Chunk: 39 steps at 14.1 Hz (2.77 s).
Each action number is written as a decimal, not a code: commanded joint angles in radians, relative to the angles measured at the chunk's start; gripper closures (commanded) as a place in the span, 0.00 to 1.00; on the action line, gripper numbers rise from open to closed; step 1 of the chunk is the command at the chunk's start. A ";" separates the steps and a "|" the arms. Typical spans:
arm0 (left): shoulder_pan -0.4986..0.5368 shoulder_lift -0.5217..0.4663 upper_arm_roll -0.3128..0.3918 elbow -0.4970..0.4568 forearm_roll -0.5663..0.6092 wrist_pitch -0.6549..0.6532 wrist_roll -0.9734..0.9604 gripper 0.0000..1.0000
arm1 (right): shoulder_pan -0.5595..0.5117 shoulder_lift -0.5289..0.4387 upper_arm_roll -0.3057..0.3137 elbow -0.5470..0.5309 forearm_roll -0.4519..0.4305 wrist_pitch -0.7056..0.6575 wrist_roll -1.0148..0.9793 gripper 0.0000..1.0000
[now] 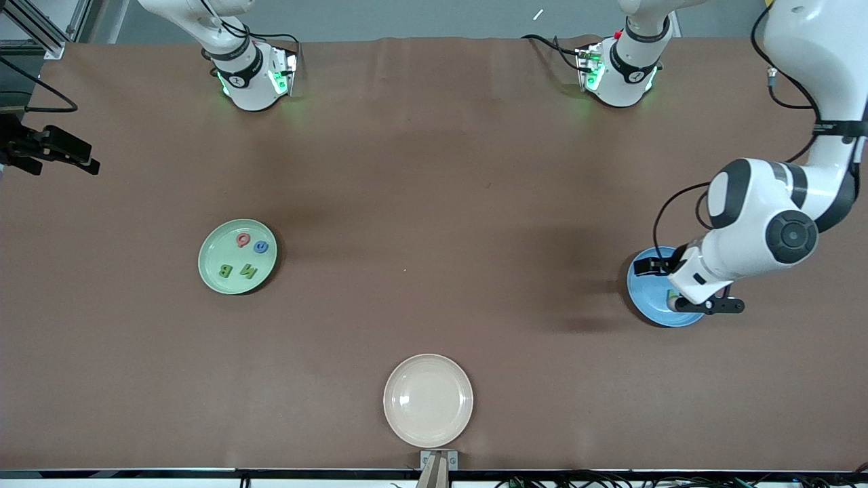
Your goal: Sort upper and lower case letters into plates
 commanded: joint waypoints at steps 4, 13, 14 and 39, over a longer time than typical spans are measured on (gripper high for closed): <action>-0.302 -0.088 0.297 -0.015 -0.068 -0.034 0.020 0.00 | -0.002 -0.028 -0.003 -0.031 -0.004 0.007 0.015 0.00; -0.193 -0.403 0.304 0.011 -0.065 -0.238 0.167 0.00 | -0.002 -0.028 -0.003 -0.031 -0.004 0.007 0.015 0.00; -0.188 -0.413 0.305 0.017 -0.065 -0.238 0.183 0.00 | -0.002 -0.028 -0.003 -0.031 -0.003 0.007 0.015 0.00; -0.159 -0.413 0.294 0.272 -0.112 -0.397 0.198 0.00 | 0.009 -0.027 0.002 -0.031 -0.017 -0.002 0.004 0.00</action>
